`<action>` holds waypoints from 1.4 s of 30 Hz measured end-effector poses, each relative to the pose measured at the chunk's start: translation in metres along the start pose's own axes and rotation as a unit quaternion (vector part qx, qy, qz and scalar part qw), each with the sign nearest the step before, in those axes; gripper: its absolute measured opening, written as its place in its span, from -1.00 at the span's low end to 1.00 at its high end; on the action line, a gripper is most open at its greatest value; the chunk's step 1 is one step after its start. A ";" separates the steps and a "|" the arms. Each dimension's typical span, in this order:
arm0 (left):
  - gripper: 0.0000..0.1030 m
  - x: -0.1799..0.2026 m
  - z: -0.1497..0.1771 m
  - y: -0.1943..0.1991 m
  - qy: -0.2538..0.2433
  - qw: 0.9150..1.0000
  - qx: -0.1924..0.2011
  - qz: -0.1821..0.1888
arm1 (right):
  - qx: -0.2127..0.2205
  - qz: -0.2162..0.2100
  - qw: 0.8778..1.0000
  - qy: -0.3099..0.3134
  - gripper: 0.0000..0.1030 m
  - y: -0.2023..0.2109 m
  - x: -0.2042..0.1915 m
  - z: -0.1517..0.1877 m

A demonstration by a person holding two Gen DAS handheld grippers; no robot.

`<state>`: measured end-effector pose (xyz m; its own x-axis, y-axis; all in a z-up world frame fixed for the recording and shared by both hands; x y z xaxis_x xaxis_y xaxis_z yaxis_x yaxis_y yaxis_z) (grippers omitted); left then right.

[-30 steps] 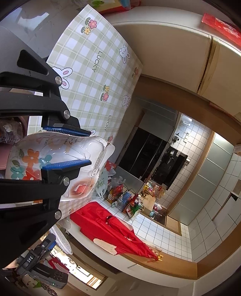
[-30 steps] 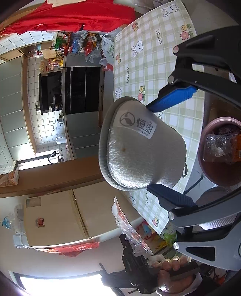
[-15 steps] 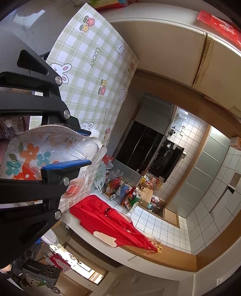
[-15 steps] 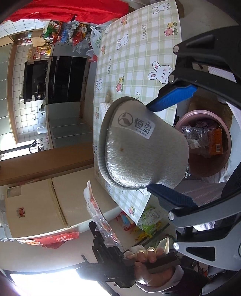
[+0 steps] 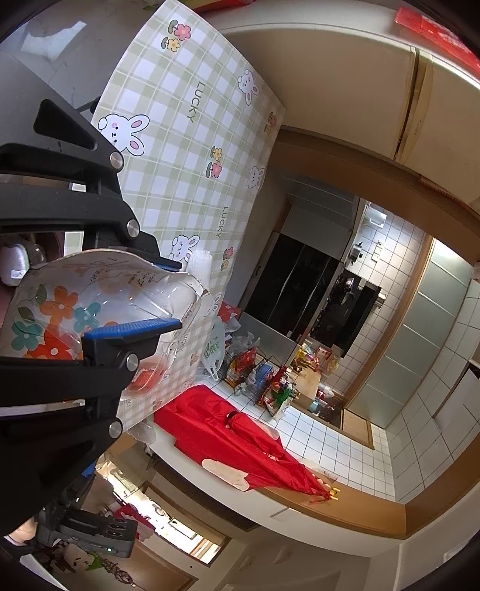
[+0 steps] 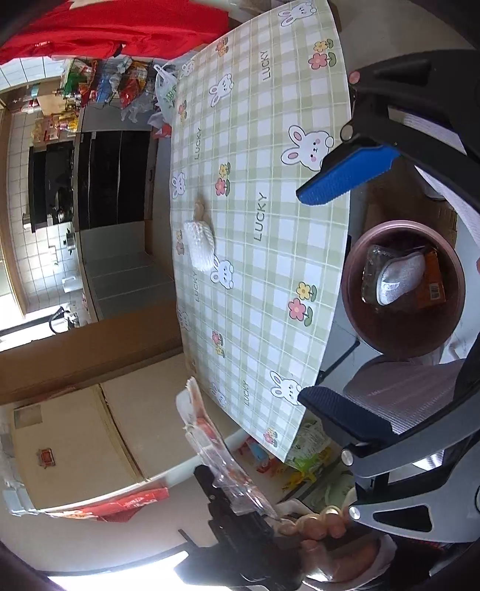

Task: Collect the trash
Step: 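Lower the hook package into the bin and open the left tool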

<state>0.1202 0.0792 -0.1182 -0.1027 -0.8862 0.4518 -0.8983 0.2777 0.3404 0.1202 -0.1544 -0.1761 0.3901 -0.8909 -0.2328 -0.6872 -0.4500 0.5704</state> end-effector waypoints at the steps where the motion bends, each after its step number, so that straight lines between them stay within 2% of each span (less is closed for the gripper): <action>1: -0.52 0.002 0.002 -0.001 -0.001 1.000 -0.002 0.003 | 0.008 0.006 1.000 -0.005 0.89 0.002 0.005 -0.003; 4: -0.52 0.011 0.010 -0.004 -0.007 1.000 -0.013 0.015 | 0.030 0.025 0.999 -0.018 0.89 0.008 0.019 -0.010; 10: -0.52 0.036 0.031 -0.009 -0.041 0.998 -0.036 0.035 | 0.044 0.055 0.997 -0.028 0.89 0.016 0.042 -0.010; 18: -0.52 0.067 0.055 -0.015 -0.073 0.992 -0.067 0.076 | 0.059 0.059 0.995 -0.057 0.89 0.029 0.062 -0.013; 32: -0.48 0.069 0.073 -0.026 -0.085 0.988 -0.098 0.083 | 0.054 0.064 0.994 -0.068 0.89 0.026 0.069 -0.005; 34: -0.34 0.066 0.079 -0.030 -0.080 0.987 -0.110 0.082 | 0.053 0.065 0.994 -0.069 0.89 0.026 0.069 -0.005; 36: 0.38 0.060 0.085 -0.036 -0.071 0.987 -0.125 0.074 | 0.052 0.065 0.994 -0.070 0.89 0.025 0.070 -0.004; 40: 0.50 0.049 0.092 -0.040 -0.063 0.987 -0.133 0.059 | 0.050 0.067 0.994 -0.072 0.89 0.024 0.071 -0.002; 42: 0.66 0.043 0.091 -0.040 -0.062 0.989 -0.129 0.046 | 0.047 0.066 0.994 -0.074 0.89 0.023 0.072 0.000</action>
<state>0.1129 -0.0034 -0.1871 -0.2447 -0.8867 0.3923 -0.7461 0.4306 0.5079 0.1328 -0.2286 -0.1795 0.2038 -0.9387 -0.2782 -0.7838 -0.3267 0.5282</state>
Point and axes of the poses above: each gripper's, at about its wrist camera, not at the fingertips, and y roughly against the way its jaws point, x to its right, z to its underside, the point moved 10 cm from there along -y, roughly the way its jaws point, and after that the axes turned 3 degrees about x, right-handed, at the moved point
